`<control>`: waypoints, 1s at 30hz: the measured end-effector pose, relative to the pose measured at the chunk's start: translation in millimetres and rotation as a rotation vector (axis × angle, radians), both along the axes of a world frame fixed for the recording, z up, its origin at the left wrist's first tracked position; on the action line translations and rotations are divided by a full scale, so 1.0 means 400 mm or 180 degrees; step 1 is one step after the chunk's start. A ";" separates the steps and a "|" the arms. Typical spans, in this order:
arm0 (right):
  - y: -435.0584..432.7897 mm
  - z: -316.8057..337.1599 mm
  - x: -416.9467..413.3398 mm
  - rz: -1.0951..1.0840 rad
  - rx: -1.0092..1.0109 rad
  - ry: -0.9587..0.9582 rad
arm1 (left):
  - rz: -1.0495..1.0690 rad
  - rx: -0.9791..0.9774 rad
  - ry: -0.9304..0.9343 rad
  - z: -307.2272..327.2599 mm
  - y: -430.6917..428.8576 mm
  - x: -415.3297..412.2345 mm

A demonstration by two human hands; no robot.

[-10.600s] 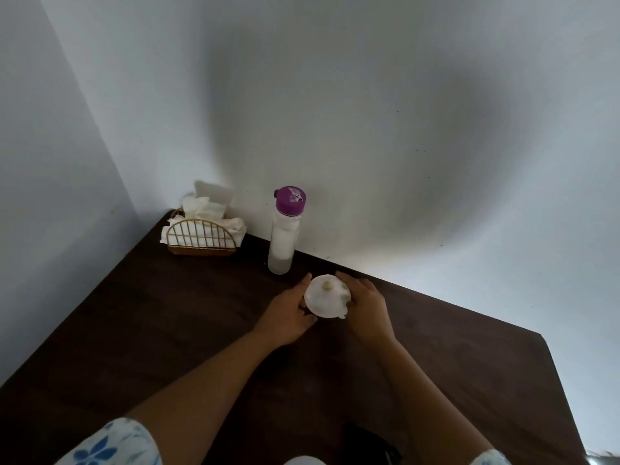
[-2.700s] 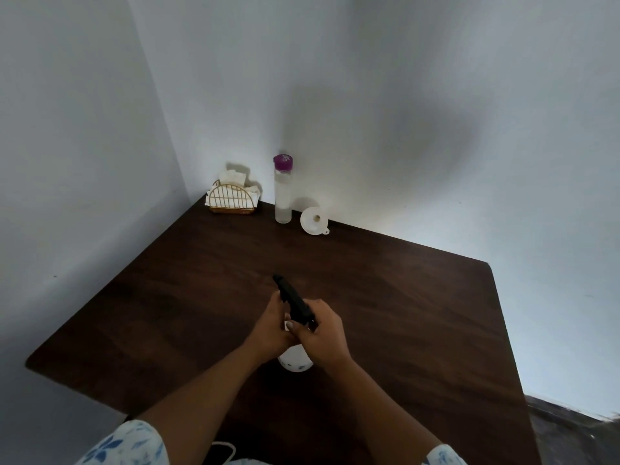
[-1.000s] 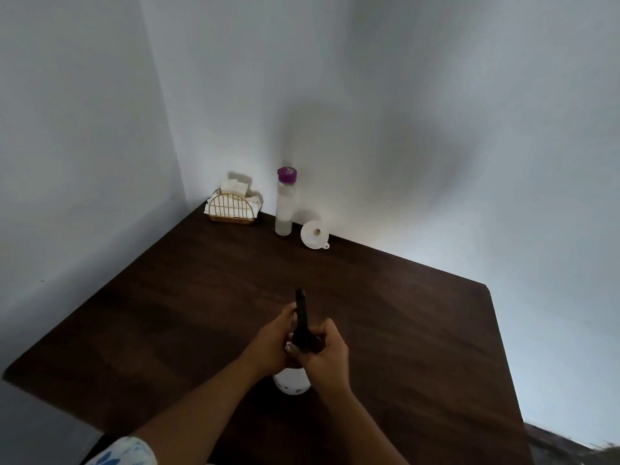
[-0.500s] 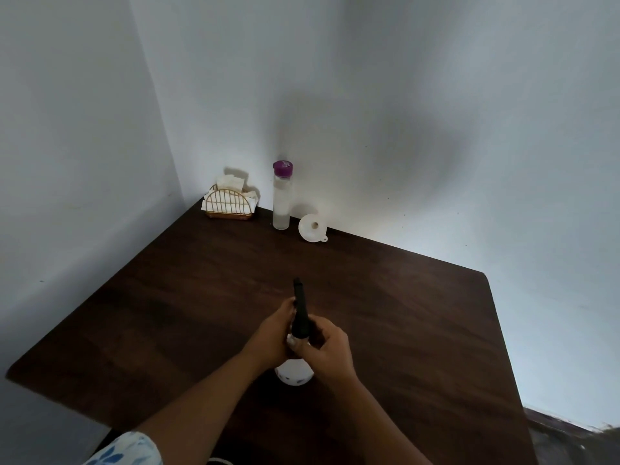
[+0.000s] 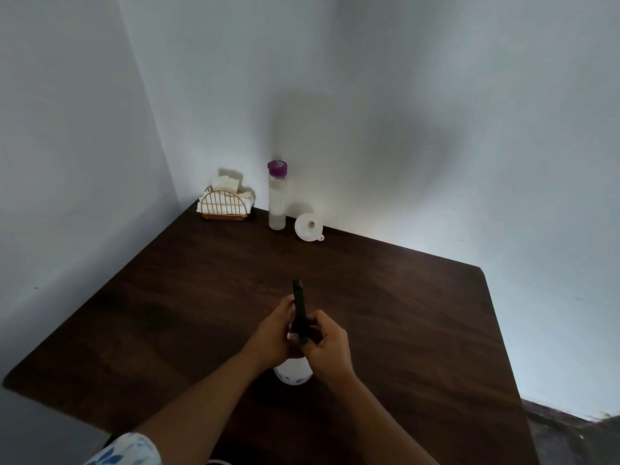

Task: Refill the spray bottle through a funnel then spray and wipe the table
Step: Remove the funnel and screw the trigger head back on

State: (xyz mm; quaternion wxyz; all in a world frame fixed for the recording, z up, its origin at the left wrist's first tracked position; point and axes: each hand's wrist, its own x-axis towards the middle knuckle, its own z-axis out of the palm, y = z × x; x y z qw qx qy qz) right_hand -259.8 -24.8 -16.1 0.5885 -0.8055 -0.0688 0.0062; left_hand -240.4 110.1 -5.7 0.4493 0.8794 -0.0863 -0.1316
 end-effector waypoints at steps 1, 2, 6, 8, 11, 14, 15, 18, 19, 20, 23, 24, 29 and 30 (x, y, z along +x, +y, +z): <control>0.002 0.000 0.000 -0.0018 0.0000 -0.0024 | 0.0016 -0.0014 0.0001 0.001 0.001 0.001; 0.004 -0.002 0.000 -0.0042 -0.0003 -0.0040 | 0.0020 -0.0034 0.0027 0.001 0.003 0.001; 0.008 -0.011 0.004 -0.0126 0.0006 0.0065 | 0.0107 -0.0276 0.0186 0.002 0.009 -0.009; 0.002 -0.012 0.006 -0.0078 -0.0007 0.0057 | 0.0156 -0.0255 0.0082 -0.007 0.008 -0.008; -0.009 -0.009 0.006 0.0020 -0.0096 -0.0036 | -0.0028 -0.0163 0.0073 -0.009 0.006 -0.002; -0.011 -0.006 0.006 -0.0028 -0.0200 -0.0067 | -0.0061 -0.0156 0.0230 -0.015 0.007 0.011; -0.010 -0.007 0.005 -0.0037 -0.0214 -0.0064 | -0.0071 -0.0085 0.0180 -0.019 0.010 0.013; -0.008 -0.013 0.004 -0.0099 -0.0309 -0.0053 | -0.0123 -0.0078 0.0122 -0.023 0.011 0.009; -0.008 -0.015 0.004 -0.0114 -0.0333 -0.0051 | -0.0101 -0.0130 0.0169 -0.025 0.011 0.008; -0.008 -0.015 0.005 -0.0121 -0.0335 -0.0038 | -0.0093 -0.0158 0.0177 -0.027 0.010 0.010; -0.008 -0.010 0.005 -0.0077 -0.0393 -0.0001 | -0.0172 -0.0061 0.0092 -0.024 0.010 0.016; -0.009 -0.010 0.006 -0.0046 -0.0430 -0.0013 | -0.0179 -0.0081 0.0100 -0.022 0.010 0.015; -0.010 -0.013 0.007 -0.0016 -0.0473 0.0007 | -0.0060 -0.0075 0.0044 -0.030 0.008 0.015; -0.008 -0.014 0.006 -0.0054 -0.0481 0.0015 | -0.0055 -0.0108 0.0032 -0.031 0.008 0.015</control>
